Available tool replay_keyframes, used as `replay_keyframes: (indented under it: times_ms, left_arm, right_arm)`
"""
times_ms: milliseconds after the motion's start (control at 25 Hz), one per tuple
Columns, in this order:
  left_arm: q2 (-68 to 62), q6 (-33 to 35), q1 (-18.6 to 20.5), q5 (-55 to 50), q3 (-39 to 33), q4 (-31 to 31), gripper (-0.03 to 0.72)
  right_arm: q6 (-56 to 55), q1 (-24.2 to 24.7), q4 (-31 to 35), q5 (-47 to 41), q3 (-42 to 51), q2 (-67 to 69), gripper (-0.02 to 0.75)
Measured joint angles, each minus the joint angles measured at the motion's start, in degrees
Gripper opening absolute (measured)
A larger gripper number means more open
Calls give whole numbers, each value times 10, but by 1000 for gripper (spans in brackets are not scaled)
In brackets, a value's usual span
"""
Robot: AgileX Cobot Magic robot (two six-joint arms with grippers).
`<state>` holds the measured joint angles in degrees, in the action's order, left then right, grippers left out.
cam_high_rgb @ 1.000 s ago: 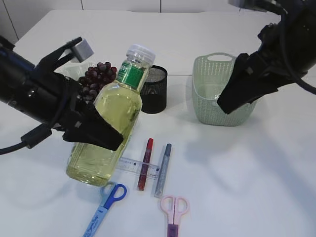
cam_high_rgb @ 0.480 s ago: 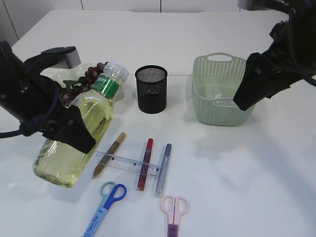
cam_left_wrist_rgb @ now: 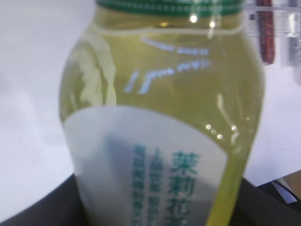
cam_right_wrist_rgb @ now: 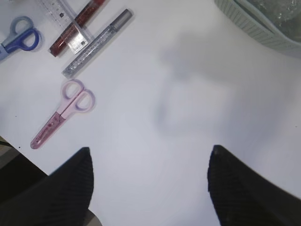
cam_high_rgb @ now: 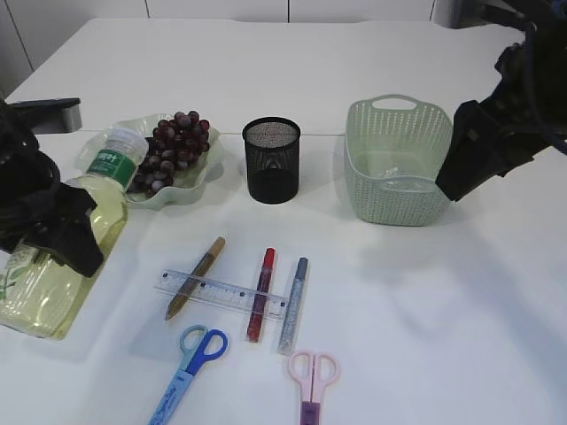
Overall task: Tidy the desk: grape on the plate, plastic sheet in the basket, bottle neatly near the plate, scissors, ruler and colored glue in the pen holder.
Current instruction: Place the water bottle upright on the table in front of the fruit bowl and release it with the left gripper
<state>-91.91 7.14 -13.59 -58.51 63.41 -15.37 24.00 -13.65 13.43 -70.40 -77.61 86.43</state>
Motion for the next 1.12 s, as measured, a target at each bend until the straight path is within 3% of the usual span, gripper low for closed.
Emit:
replay_keyframes:
  times_ms: [360,600,720,1120]
  left_arm:
    - [9,-71,35,-6,1,65,412]
    - [40,-130,41,8,1,131,412]
    - [51,-159,43,32,1,161,412]
    - [58,-268,43,143,1,258,412]
  right_arm:
    - [-42,0,-27,-4,0,0,584]
    - [-240,0,-173,-4,0,0,584]
    - [-282,1,-217,-4,0,0,584]
    - [-295,1,-236,-3,11,0,584]
